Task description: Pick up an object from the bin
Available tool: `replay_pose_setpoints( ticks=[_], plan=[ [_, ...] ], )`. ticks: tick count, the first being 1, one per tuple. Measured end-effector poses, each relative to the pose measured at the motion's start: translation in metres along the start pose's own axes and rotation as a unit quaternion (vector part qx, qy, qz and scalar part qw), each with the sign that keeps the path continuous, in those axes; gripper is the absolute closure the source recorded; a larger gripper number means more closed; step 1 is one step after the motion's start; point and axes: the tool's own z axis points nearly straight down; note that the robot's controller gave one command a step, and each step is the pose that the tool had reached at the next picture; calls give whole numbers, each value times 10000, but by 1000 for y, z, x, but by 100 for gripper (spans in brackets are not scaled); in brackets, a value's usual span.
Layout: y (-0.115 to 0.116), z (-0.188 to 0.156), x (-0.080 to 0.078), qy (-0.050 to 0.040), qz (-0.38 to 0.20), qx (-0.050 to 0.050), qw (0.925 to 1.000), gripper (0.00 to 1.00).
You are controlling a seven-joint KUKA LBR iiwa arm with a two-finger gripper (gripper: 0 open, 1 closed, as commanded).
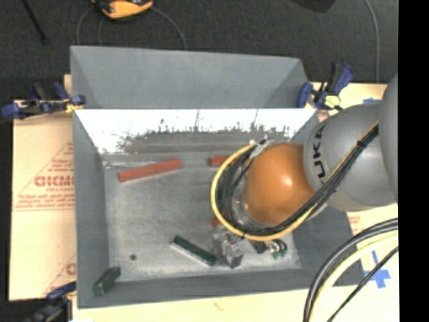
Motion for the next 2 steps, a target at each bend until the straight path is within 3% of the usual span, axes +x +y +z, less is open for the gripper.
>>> replay_pose_setpoints(
  ticks=[1, 2],
  plan=[
    [-18, -37, 3, -32, -270, 28, 9996, 100],
    [-36, -127, 14, -34, -75, 30, 10000, 0]
  ],
)
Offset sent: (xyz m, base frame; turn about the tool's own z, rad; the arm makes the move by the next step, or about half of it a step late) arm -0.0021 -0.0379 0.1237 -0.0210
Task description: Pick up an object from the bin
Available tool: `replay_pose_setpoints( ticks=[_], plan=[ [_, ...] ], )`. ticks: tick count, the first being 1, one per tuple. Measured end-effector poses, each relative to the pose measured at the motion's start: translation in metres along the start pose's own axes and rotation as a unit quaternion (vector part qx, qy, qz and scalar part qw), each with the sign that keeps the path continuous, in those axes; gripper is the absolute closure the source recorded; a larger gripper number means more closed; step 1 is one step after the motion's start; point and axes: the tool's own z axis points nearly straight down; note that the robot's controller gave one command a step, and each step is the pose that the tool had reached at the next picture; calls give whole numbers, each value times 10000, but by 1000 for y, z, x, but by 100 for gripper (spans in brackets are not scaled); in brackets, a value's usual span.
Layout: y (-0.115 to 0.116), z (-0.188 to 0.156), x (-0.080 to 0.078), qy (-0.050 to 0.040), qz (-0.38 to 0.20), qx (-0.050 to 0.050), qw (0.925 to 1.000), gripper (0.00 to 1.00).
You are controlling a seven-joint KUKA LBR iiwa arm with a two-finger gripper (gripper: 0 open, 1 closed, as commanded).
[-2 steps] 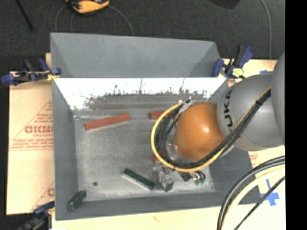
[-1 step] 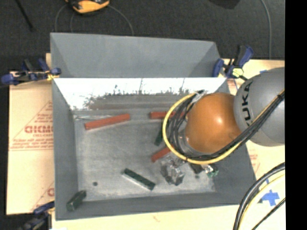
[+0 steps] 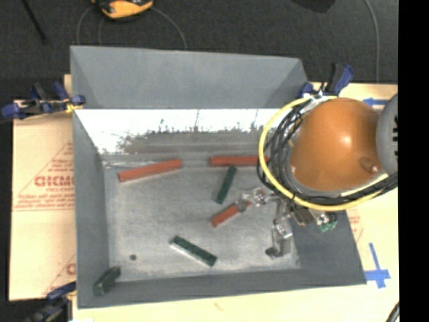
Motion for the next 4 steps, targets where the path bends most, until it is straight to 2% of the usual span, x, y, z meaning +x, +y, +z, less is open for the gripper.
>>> replay_pose_setpoints(
  ticks=[1, 2, 3, 4],
  plan=[
    [2, 3, 1, 30, -1, -22, 10000, 0],
    [12, 44, -9, 3, -450, -13, 9990, 0],
    [-13, 101, -1, 10, -1295, -14, 9916, 0],
    [-19, 133, 1, 40, -1501, -22, 9887, 0]
  ],
)
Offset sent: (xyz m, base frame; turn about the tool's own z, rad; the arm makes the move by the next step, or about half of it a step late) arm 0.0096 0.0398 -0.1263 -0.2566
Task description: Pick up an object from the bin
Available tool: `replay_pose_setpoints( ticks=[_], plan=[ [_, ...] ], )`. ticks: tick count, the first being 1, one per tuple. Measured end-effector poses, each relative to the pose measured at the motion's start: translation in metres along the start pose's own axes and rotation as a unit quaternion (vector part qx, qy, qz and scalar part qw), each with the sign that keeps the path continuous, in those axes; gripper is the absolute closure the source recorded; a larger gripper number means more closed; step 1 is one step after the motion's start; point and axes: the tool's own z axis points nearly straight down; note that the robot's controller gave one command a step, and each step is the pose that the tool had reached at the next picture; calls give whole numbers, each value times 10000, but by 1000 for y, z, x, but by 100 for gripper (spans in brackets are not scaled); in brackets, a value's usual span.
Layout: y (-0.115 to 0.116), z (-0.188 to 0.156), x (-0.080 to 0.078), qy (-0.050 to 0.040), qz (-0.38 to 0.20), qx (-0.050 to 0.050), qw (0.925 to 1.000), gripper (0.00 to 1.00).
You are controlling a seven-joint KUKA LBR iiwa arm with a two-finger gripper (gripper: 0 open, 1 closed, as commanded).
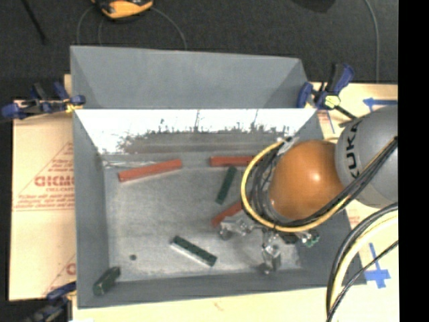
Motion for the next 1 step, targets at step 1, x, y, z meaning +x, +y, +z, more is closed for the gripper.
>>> replay_pose_setpoints(
  ticks=[1],
  plan=[
    [38, 6, -29, -18, -677, 16, 9977, 0]
  ],
)
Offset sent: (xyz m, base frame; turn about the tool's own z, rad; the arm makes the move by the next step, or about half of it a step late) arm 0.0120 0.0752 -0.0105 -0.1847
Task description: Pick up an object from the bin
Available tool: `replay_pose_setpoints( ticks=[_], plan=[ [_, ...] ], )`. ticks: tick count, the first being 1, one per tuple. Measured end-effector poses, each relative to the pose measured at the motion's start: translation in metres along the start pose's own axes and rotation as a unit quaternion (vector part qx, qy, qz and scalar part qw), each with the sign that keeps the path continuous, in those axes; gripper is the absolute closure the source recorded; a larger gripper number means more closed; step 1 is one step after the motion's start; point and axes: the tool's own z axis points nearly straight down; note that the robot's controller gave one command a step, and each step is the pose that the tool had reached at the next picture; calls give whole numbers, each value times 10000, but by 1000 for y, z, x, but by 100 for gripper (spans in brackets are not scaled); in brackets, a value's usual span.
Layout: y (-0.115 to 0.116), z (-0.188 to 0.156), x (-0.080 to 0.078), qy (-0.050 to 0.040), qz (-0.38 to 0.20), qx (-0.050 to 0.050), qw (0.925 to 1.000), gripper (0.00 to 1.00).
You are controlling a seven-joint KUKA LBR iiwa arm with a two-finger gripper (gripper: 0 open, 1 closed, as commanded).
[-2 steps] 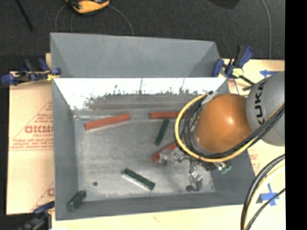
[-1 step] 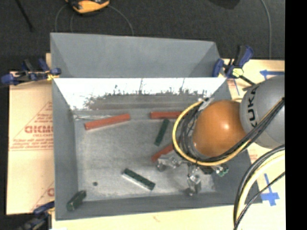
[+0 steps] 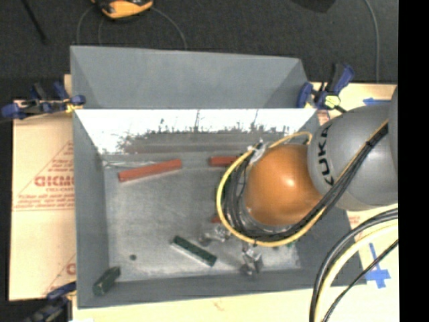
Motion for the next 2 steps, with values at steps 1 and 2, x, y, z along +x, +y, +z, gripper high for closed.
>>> replay_pose_setpoints(
  ticks=[1, 2],
  plan=[
    [7, 4, -33, -12, -253, -14, 9997, 0],
    [9, 3, -32, 1, -266, -20, 9996, 0]
  ],
)
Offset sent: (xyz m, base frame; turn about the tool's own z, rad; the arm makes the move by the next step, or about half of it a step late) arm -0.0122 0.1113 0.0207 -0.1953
